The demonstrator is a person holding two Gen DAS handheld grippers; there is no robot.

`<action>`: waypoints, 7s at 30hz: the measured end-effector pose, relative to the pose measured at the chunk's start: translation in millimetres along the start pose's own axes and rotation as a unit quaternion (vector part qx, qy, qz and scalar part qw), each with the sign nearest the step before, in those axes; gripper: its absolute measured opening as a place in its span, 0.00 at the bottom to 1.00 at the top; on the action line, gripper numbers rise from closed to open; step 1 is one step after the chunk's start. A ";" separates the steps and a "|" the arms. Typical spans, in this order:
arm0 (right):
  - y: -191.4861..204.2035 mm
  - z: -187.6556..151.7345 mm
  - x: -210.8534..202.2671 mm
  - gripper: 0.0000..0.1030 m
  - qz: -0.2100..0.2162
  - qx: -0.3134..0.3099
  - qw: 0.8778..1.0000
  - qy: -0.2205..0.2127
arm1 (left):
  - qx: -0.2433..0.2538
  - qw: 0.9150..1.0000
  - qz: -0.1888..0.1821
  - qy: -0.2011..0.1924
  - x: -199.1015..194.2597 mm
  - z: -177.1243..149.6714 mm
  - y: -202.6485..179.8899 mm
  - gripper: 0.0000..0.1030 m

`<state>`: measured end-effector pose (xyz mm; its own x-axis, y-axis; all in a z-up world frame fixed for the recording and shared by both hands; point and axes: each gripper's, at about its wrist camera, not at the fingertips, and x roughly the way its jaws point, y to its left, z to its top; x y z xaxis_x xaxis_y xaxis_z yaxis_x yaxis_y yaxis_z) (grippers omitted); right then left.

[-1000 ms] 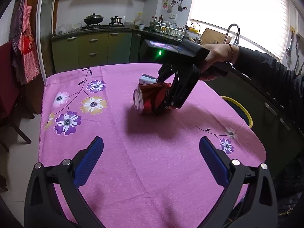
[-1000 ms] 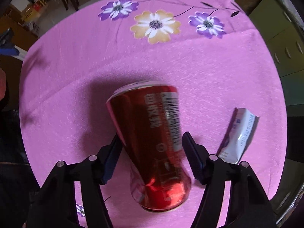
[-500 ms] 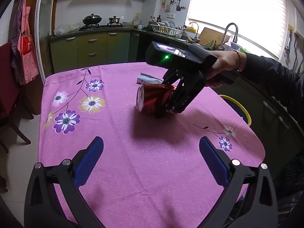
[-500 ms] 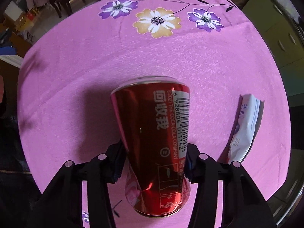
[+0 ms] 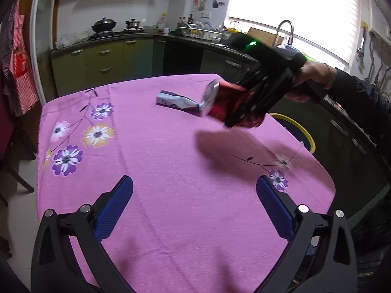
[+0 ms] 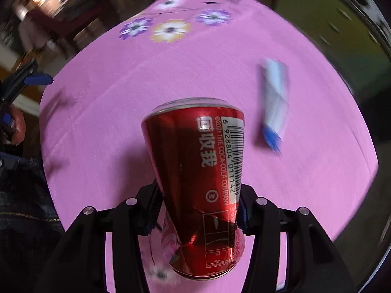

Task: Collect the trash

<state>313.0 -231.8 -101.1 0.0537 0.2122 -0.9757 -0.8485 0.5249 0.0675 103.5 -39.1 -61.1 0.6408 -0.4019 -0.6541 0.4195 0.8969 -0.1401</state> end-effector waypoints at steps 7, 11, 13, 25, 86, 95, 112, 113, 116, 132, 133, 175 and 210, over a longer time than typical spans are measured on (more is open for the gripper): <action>-77.0 -121.7 -41.2 0.49 -0.074 0.176 0.982 0.003 | 0.019 1.000 -0.023 0.002 11.3 6.0 -15.2 0.93; -125.0 -205.2 -40.2 0.49 -0.117 0.281 0.952 0.034 | 0.031 0.999 -0.032 0.005 15.5 7.7 -25.6 0.93; -141.5 -234.2 -34.6 0.49 -0.126 0.320 0.938 0.045 | 0.038 0.999 -0.033 0.009 17.5 8.2 -31.6 0.93; -158.8 -303.7 -46.2 0.70 -0.173 0.415 0.893 -0.004 | 0.056 0.997 -0.034 0.036 30.3 12.9 -45.9 0.93; -44.5 -334.1 -58.4 0.75 -0.099 0.399 0.896 -0.171 | -0.299 0.910 0.214 0.194 277.5 175.9 51.1 0.39; -43.5 -330.9 -60.1 0.75 -0.097 0.397 0.896 -0.176 | -0.242 0.931 0.203 0.185 261.7 171.2 30.8 0.28; -44.8 -347.9 -67.9 0.75 -0.110 0.421 0.881 -0.184 | -0.047 0.982 0.090 0.158 195.1 176.1 -101.8 0.27; -45.0 -352.4 -69.1 0.75 -0.113 0.426 0.878 -0.184 | -0.034 0.984 0.076 0.159 194.0 178.6 -114.4 0.27; -45.6 -364.8 -72.5 0.75 -0.119 0.440 0.871 -0.185 | 0.005 0.986 0.031 0.163 191.2 184.3 -157.1 0.27; -31.0 -428.5 -91.9 0.75 -0.138 0.500 0.832 -0.194 | 0.106 0.965 -0.109 0.213 268.4 167.3 -340.5 0.27; -29.8 -431.5 -93.0 0.75 -0.140 0.504 0.830 -0.194 | 0.109 0.965 -0.108 0.212 273.6 164.1 -345.6 0.28; 150.9 -330.9 -117.1 0.95 -0.178 0.434 0.823 -0.319 | -0.055 0.976 0.163 -0.130 -96.6 7.9 -53.6 0.94; 243.6 -312.0 -153.1 0.96 -0.282 0.387 0.801 -0.359 | -0.050 0.970 0.165 -0.175 -155.8 -36.7 -56.5 0.94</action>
<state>-66.2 -393.6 -0.3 0.8384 0.0356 -0.5440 -0.0177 0.9991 0.0381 -43.6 -20.3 21.5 0.9153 -0.1133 -0.3866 0.1024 0.9935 -0.0487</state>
